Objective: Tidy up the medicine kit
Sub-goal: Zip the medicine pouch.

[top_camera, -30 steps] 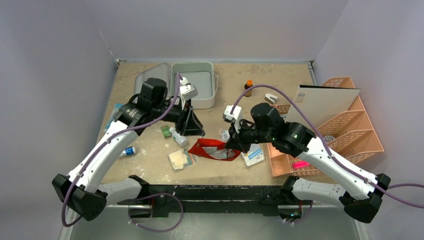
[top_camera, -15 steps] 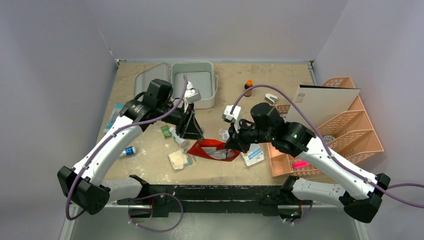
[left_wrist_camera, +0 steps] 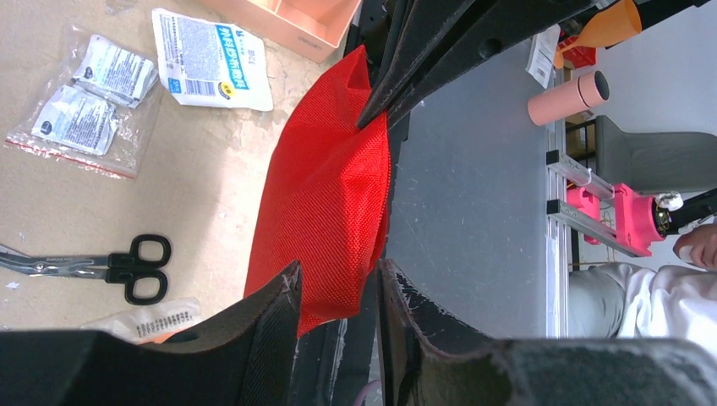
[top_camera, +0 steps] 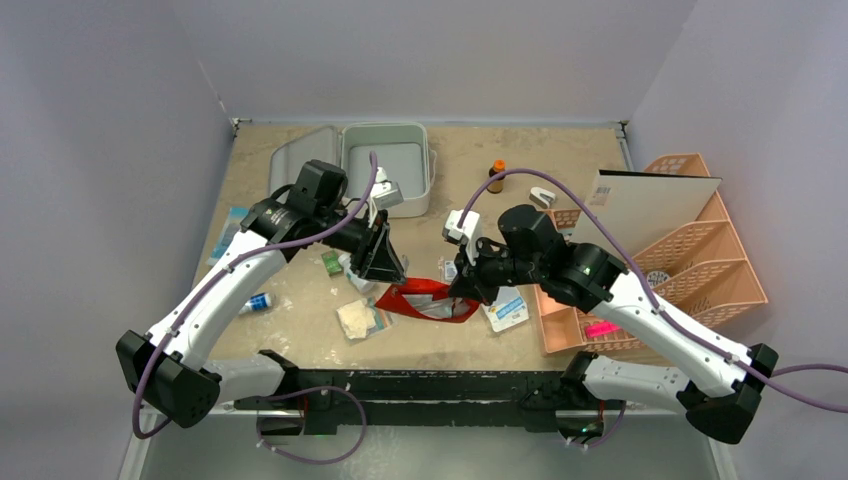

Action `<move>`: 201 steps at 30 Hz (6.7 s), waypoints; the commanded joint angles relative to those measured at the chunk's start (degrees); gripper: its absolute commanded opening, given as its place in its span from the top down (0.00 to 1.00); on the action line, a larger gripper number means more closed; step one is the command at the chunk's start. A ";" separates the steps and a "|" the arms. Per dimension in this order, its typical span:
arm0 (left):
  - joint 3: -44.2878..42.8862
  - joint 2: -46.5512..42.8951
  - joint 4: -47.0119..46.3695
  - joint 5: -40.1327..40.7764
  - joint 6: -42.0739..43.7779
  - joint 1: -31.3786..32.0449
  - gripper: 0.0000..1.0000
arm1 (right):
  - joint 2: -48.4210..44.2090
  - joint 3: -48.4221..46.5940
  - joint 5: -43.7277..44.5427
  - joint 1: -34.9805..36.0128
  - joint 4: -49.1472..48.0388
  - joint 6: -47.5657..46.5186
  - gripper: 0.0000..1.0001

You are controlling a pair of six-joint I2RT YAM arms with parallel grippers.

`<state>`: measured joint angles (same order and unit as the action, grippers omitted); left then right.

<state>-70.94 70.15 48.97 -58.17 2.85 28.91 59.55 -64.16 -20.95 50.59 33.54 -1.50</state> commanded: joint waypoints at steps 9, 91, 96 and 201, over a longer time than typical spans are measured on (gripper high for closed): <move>-1.86 -1.05 0.13 0.59 1.11 -0.25 0.64 | 0.46 -0.70 0.13 0.06 -1.36 0.32 1.00; -3.50 -4.48 -19.79 30.57 -32.05 -0.25 1.00 | 5.66 -6.02 6.36 0.12 -16.50 27.53 0.45; -3.93 -5.43 -19.38 35.58 -36.17 -0.26 1.00 | 7.25 -3.27 4.54 0.16 -24.48 30.60 0.52; 10.98 -12.03 -32.28 20.09 4.12 -0.52 1.00 | 1.90 8.57 11.00 -0.95 -44.33 45.51 1.00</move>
<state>-61.63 62.02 21.78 -39.77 3.99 28.67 63.81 -55.07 -8.62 50.52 -10.85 43.99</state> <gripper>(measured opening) 0.008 0.005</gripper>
